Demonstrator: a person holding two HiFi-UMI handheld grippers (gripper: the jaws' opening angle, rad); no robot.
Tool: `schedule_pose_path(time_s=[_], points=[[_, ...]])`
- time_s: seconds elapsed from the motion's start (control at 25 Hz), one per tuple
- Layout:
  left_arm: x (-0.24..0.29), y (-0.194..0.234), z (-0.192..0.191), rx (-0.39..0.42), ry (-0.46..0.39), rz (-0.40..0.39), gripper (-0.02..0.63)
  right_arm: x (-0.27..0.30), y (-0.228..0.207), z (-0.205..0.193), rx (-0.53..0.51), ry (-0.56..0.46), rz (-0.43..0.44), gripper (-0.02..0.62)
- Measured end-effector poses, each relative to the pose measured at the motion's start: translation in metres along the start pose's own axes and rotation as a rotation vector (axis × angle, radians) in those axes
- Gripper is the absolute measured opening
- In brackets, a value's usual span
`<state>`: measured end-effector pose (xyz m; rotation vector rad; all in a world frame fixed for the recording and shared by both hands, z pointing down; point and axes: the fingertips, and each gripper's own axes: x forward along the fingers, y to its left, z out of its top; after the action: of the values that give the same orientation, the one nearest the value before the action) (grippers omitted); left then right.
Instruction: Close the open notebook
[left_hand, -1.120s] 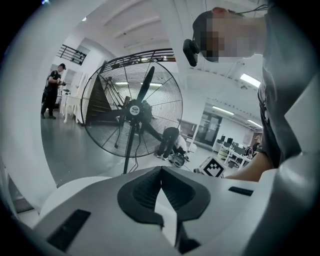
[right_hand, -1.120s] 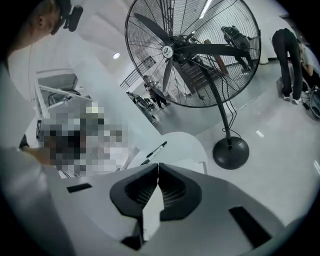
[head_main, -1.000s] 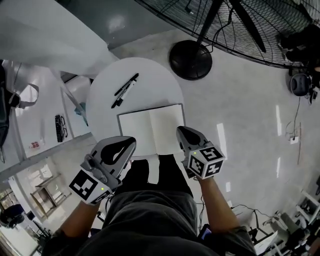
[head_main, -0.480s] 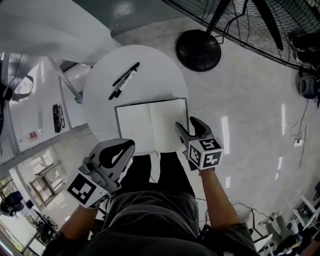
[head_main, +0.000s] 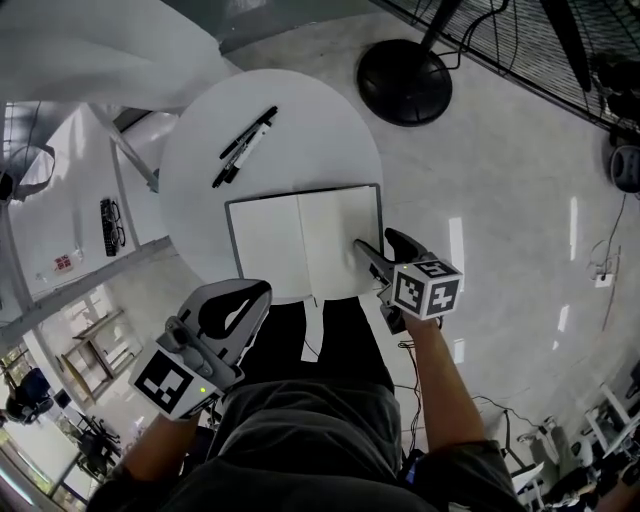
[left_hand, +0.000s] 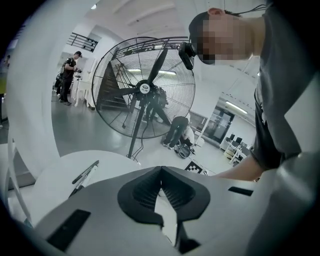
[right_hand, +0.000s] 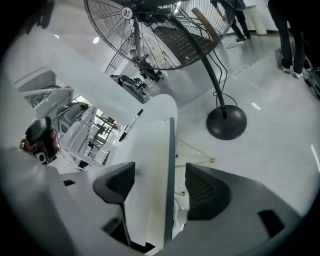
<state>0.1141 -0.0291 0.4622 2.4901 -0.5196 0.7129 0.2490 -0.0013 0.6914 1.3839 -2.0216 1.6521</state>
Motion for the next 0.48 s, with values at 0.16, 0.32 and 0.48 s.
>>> schedule_pose_path(time_s=[0.16, 0.32, 0.48], points=[[0.002, 0.003, -0.006, -0.009, 0.006, -0.001, 0.015, 0.003, -0.001, -0.005, 0.017, 0.002, 0.029, 0.283], [0.004, 0.003, -0.012, -0.015, 0.011, -0.009, 0.015, 0.004, -0.002, -0.01, 0.024, 0.002, 0.039, 0.173], [0.005, 0.001, -0.016, -0.021, 0.01, -0.015, 0.015, 0.0, -0.003, -0.008, 0.015, -0.016, 0.031, 0.129]])
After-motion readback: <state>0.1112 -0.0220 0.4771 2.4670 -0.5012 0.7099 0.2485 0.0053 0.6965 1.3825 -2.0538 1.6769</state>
